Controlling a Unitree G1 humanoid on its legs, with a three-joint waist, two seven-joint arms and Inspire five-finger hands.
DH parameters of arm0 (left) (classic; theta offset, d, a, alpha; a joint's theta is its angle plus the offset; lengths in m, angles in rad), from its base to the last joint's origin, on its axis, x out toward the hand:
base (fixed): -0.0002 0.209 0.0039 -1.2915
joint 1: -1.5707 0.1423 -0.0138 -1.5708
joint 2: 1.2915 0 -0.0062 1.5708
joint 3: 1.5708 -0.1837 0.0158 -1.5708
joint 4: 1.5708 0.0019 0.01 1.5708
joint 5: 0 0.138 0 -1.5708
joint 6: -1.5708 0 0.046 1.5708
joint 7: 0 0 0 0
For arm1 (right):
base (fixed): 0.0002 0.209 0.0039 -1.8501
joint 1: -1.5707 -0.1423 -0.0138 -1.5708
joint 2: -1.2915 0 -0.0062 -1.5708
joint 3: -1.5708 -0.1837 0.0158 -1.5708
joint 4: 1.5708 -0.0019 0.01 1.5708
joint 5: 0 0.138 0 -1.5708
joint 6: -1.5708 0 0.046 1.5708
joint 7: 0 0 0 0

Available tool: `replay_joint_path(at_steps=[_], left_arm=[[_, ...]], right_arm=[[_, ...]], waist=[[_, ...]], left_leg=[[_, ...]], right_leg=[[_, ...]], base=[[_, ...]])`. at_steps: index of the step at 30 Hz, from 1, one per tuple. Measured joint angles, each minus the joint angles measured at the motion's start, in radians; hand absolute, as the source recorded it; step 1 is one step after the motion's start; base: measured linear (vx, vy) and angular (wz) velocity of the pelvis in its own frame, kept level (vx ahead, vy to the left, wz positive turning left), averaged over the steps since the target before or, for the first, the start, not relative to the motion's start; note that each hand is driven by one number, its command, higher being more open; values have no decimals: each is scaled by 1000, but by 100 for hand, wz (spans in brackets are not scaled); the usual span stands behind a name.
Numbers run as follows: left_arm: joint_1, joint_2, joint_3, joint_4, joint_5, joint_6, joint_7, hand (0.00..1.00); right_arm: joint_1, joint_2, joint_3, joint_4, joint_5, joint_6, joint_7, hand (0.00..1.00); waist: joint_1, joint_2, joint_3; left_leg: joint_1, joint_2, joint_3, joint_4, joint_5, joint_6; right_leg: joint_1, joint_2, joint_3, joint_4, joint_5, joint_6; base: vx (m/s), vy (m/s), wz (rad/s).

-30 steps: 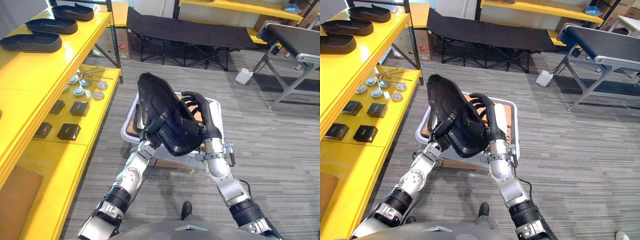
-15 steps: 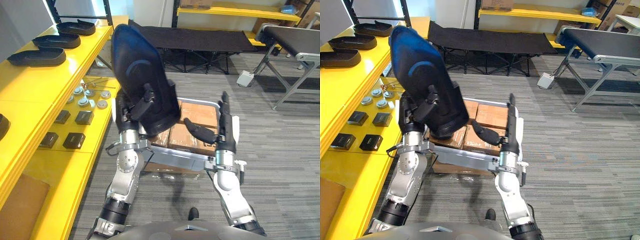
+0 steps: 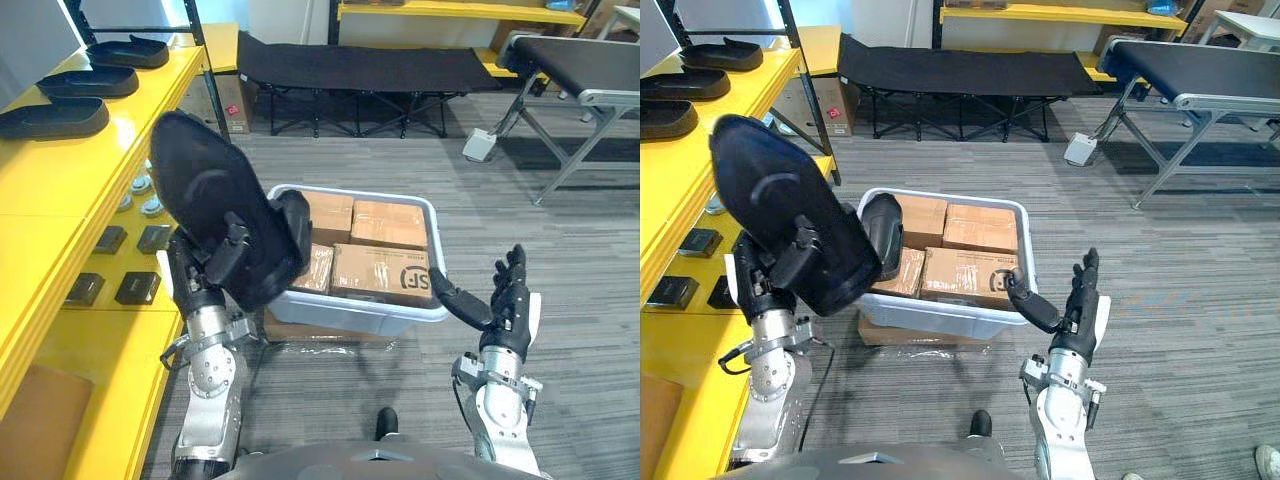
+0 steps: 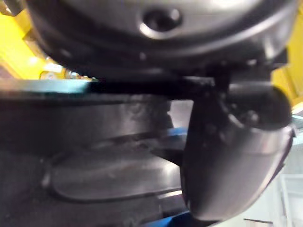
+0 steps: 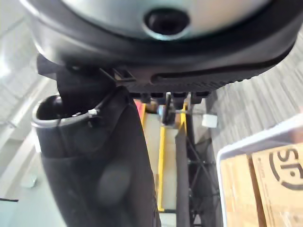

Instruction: Walk over and take three plastic housings, then place them on the shelf

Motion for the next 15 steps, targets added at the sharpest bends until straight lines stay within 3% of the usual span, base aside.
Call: replay_joint_path(at_steps=[2,5,15], left_arm=[[8,2,-1,-7,-2,0,-25,0],[10,3,1,-58,1,-1,-24,0],[110,10,80,-219,-9,-32,-83,0]], right_arm=[[-1,-4,23,2,13,0,30,100],[-18,-22,71,17,13,0,50,100],[-179,-51,256,79,79,1,180,100]], waist=[[8,21,2],[28,32,2],[118,34,2]], left_leg=[[-18,0,-22,8,-4,8],[-40,2,-49,16,-1,12],[-103,-11,-213,33,15,16]], right_leg=[[2,-3,-20,0,-4,0],[5,-4,-49,0,-6,0],[80,-18,-216,0,-27,7]], base=[[-15,-1,22],[-8,-1,28],[4,9,45]])
